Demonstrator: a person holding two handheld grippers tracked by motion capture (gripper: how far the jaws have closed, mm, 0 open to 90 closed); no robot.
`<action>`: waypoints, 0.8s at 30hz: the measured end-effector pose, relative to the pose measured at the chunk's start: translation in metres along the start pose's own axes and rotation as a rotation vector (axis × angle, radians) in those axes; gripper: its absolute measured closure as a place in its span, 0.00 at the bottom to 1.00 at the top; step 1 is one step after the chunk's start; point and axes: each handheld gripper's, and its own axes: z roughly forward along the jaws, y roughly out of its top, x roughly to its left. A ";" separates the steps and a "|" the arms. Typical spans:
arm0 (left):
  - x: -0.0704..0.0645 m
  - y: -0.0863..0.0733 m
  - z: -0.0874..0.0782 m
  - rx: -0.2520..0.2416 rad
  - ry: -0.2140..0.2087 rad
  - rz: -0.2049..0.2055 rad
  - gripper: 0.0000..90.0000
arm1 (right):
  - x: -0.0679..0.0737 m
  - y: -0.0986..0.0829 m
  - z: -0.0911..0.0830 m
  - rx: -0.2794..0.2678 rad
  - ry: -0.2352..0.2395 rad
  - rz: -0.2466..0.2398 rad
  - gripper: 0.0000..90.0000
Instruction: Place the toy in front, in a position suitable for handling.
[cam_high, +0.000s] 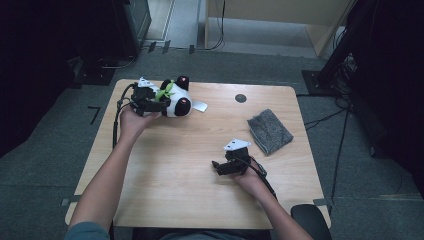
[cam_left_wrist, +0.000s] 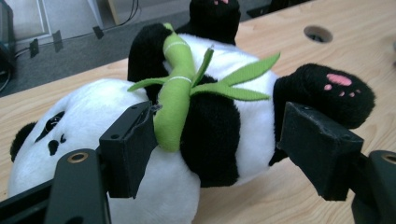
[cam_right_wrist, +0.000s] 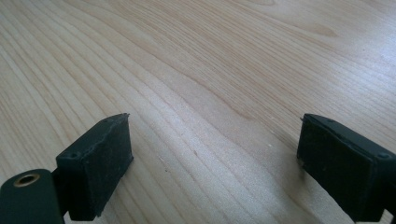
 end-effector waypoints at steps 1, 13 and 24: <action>0.000 0.000 0.000 0.000 0.000 0.000 0.29 | 0.000 0.000 0.000 0.000 0.000 0.000 0.11; 0.001 0.011 0.020 0.079 -0.004 0.038 0.35 | 0.000 0.000 0.000 -0.002 -0.001 -0.002 0.11; -0.001 0.001 0.026 0.057 0.018 0.032 0.70 | 0.003 0.000 0.000 -0.005 -0.034 0.030 0.12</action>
